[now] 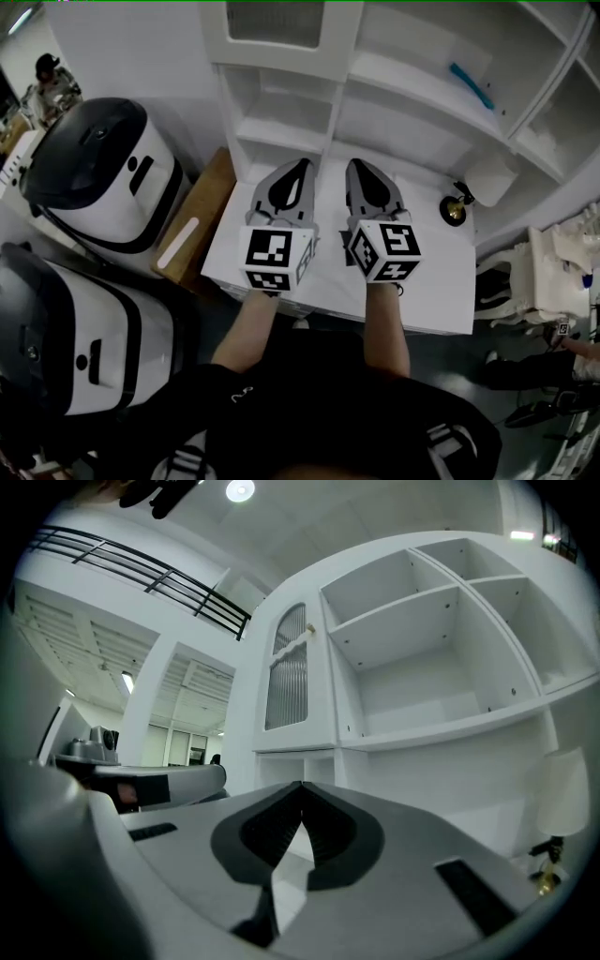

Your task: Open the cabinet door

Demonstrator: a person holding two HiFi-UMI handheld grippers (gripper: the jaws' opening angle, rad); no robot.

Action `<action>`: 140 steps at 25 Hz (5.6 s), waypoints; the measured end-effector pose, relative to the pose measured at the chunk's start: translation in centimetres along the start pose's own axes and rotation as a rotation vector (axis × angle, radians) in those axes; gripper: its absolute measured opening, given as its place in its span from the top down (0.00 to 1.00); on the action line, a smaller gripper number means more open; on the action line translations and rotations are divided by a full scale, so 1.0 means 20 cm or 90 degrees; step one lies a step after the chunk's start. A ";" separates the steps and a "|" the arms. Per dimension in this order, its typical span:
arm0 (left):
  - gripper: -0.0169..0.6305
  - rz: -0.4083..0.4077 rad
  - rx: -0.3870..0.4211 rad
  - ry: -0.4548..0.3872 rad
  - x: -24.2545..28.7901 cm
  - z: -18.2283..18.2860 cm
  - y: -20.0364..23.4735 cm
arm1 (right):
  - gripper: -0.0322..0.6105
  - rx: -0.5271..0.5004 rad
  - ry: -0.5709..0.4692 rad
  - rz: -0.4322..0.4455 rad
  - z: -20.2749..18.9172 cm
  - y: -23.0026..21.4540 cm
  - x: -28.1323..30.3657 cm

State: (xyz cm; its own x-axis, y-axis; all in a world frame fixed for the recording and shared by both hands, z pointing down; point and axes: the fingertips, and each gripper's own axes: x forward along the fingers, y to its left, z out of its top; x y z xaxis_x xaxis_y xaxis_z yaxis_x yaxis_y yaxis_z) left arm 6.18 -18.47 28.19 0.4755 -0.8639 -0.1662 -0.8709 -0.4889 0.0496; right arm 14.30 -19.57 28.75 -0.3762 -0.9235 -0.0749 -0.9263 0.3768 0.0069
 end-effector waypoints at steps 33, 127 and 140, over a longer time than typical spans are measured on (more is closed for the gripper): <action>0.96 -0.032 0.019 -0.013 0.69 0.10 0.14 | 0.79 -0.015 -0.111 0.083 0.33 -0.28 0.56; 0.96 0.139 -0.032 0.014 -0.08 0.02 0.56 | 0.84 0.144 -0.174 0.342 0.43 0.51 0.24; 0.96 0.174 -0.017 0.007 -0.20 0.07 0.71 | 0.84 0.197 -0.188 0.429 0.44 0.76 0.23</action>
State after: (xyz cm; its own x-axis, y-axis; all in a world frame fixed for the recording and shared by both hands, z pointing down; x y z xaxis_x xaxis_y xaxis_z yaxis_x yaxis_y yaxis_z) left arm -8.19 -21.76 28.13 0.2240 -0.9656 -0.1325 -0.9637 -0.2397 0.1176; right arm -1.31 -17.44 19.81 -0.7916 -0.4486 -0.4149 -0.4371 0.8902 -0.1287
